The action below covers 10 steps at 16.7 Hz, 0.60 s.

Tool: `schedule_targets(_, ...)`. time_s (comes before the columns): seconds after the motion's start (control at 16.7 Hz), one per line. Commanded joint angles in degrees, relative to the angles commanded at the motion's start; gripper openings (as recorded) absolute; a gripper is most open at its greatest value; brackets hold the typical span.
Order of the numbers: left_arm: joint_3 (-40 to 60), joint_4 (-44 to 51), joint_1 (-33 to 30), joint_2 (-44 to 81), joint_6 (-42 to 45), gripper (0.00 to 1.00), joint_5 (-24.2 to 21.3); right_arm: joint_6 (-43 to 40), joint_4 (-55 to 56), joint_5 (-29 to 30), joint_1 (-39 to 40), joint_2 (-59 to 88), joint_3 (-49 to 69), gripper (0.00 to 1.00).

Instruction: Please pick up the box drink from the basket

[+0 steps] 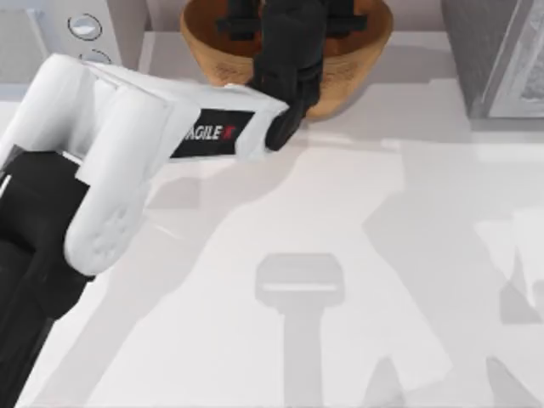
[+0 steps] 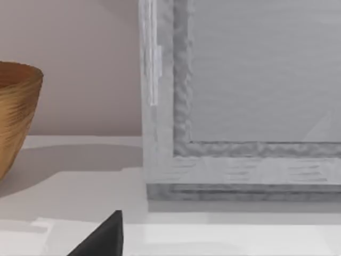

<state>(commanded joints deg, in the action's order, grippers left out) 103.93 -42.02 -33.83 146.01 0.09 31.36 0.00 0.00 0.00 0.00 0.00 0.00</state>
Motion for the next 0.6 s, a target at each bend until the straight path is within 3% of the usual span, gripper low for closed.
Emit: schedule_targets(0.6, 0.8, 2.0, -0.6, -1.2, 0.1, 0.0, -0.1, 0.0, 0.0, 0.0, 0.0, 0.0, 0.0, 1.0)
